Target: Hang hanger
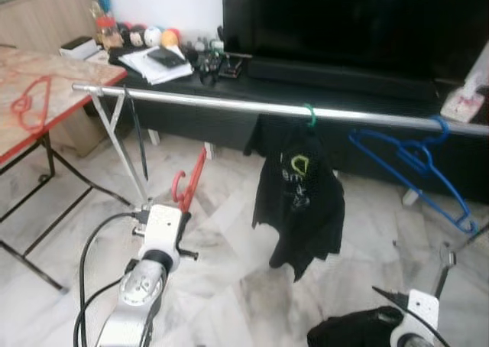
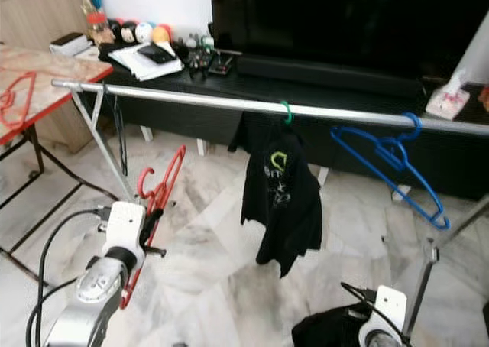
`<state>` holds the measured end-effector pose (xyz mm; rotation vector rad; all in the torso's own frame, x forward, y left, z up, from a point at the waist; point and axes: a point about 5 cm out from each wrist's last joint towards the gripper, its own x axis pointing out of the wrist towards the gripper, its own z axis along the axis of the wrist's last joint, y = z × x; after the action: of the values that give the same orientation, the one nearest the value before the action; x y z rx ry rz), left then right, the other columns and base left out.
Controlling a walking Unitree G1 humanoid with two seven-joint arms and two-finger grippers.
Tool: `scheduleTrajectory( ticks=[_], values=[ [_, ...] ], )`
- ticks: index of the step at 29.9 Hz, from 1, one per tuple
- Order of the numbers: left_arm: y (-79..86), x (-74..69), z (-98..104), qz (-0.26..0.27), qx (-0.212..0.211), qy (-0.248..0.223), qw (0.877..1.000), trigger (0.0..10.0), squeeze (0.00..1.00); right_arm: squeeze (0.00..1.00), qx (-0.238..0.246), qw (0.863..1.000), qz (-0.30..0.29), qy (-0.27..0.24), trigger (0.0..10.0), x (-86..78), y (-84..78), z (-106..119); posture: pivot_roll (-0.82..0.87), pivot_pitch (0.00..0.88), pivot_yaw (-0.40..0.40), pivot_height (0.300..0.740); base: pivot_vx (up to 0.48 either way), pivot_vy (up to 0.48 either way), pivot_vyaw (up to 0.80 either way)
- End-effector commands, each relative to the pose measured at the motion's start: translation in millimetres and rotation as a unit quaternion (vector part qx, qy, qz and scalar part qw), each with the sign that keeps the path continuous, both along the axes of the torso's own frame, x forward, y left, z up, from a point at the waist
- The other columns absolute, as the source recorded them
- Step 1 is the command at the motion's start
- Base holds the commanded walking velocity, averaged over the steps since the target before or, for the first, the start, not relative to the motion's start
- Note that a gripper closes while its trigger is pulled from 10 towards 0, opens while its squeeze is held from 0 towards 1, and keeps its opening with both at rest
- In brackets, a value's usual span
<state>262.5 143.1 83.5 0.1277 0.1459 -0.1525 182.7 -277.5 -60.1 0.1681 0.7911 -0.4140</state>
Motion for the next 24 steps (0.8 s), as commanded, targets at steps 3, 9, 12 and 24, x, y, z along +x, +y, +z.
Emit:
scheduleTrajectory(
  ticks=[3, 9, 12, 24],
  values=[
    [1.5, 1.3, 7.0, 0.003, 0.002, -0.012, 1.000, 10.0, 0.00, 0.00, -0.007, 1.000, -0.005, -0.014, 10.0, 5.2, -4.1, 4.7, 0.03, 0.000, -0.024, 0.740, -0.339, 0.000, 0.00],
    [3.7, 1.9, 8.5, 0.011, 0.001, -0.015, 1.000, 10.0, 0.00, 0.00, -0.008, 1.000, -0.001, -0.021, 10.0, 10.5, -3.0, 7.2, 0.03, 0.000, -0.034, 0.740, -0.351, 0.000, 0.00],
    [4.6, 2.0, 8.8, 0.014, 0.002, -0.015, 1.000, 10.0, 0.00, 0.00, -0.011, 0.999, 0.001, -0.031, 10.0, 16.0, -3.3, 10.7, 0.03, 0.000, -0.032, 0.740, -0.355, 0.000, 0.00],
    [3.1, 4.5, 6.9, 0.017, 0.007, -0.004, 1.000, 10.0, 0.00, 0.00, -0.030, 0.995, 0.024, -0.095, 10.0, 46.1, -4.9, 32.5, 0.01, 0.000, -0.023, 0.740, -0.137, 0.000, 0.00]
  ],
)
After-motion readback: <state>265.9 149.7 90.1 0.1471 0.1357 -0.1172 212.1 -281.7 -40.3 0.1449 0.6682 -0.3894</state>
